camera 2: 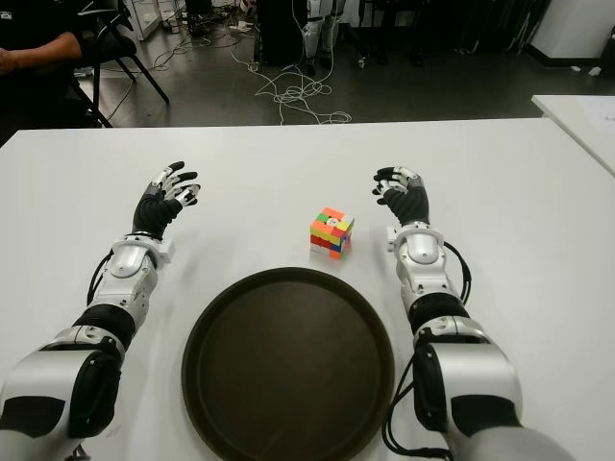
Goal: Pick up the Rubik's Cube and put it in the plate
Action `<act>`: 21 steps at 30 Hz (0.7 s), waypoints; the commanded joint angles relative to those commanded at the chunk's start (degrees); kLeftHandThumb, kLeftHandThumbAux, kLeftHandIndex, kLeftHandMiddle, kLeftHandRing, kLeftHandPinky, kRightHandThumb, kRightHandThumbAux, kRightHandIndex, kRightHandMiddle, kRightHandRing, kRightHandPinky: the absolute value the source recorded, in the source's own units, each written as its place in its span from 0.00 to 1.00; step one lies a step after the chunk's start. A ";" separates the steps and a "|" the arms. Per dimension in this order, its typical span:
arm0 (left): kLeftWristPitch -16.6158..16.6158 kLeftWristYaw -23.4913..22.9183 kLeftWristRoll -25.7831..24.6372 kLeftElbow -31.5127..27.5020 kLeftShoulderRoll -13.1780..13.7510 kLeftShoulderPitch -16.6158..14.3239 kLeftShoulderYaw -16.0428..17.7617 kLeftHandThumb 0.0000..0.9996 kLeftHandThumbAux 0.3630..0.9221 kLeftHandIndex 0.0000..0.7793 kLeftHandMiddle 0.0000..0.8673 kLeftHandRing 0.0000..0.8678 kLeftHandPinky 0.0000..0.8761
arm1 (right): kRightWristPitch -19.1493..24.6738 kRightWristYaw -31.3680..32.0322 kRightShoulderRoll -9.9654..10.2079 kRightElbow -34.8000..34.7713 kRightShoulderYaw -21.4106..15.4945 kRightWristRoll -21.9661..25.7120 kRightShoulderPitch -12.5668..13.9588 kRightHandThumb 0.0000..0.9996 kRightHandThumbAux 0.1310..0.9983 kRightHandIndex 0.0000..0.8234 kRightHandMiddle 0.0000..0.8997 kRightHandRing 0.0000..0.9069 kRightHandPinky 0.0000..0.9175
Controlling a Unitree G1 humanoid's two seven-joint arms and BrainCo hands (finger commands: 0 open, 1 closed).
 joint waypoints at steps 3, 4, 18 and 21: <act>-0.13 -0.07 -0.10 -0.12 -0.05 0.09 0.10 0.26 0.63 0.18 0.26 0.28 0.30 | -0.86 -0.16 0.17 -1.23 -0.03 0.07 0.75 0.68 0.71 0.49 0.46 0.49 0.51; -0.17 -0.08 -0.13 -0.15 -0.08 0.11 0.13 0.26 0.63 0.18 0.26 0.28 0.30 | -1.08 -0.21 0.21 -1.56 -0.04 0.09 0.94 0.68 0.70 0.49 0.46 0.49 0.51; -3.08 -0.70 -0.93 -3.19 -0.65 1.59 0.35 0.28 0.68 0.20 0.27 0.27 0.29 | -3.07 0.13 1.07 -9.75 -0.07 0.60 5.91 0.68 0.70 0.50 0.46 0.48 0.49; -3.77 -0.65 -0.93 -4.69 -0.69 2.55 0.20 0.27 0.69 0.19 0.26 0.26 0.28 | -2.28 0.04 1.25 -11.68 -0.25 0.81 7.17 0.68 0.70 0.50 0.47 0.48 0.49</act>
